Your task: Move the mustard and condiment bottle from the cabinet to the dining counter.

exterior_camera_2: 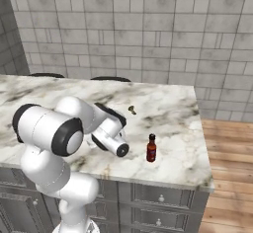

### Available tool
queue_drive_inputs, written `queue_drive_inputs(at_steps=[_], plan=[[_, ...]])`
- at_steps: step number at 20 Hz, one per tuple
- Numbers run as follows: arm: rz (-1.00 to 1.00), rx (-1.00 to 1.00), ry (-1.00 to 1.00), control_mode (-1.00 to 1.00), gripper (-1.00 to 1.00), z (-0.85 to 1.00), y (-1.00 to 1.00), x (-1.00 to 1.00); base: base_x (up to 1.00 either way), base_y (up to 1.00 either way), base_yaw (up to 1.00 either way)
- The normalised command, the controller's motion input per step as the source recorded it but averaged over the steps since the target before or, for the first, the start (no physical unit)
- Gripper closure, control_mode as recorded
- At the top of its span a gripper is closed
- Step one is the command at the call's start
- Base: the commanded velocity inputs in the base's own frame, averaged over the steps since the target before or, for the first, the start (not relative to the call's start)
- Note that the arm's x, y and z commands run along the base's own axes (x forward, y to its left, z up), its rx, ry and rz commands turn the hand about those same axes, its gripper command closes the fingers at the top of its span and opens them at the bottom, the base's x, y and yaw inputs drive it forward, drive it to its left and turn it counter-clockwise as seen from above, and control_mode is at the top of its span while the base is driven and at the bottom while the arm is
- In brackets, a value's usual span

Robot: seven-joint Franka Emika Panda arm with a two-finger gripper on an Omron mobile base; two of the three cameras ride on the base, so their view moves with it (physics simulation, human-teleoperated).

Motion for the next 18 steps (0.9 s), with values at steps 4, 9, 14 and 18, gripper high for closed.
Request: queue_drive_inputs(at_steps=[4, 9, 14, 18], plan=[[0.00, 0.00, 0.03, -1.00, 1.00, -0.17, 0.00, 0.11, 0.00, 0.00, 0.00], [0.00, 0.00, 0.00, -1.00, 1.00, -0.24, 0.00, 0.12, 0.00, 0.00, 0.00], [0.00, 0.00, 0.00, -1.00, -1.00, -0.31, 0.00, 0.02, 0.00, 0.00, 0.00], [0.00, 0.00, -0.04, -1.00, -1.00, -0.20, 0.00, 0.00, 0.00, 0.00, 0.00]])
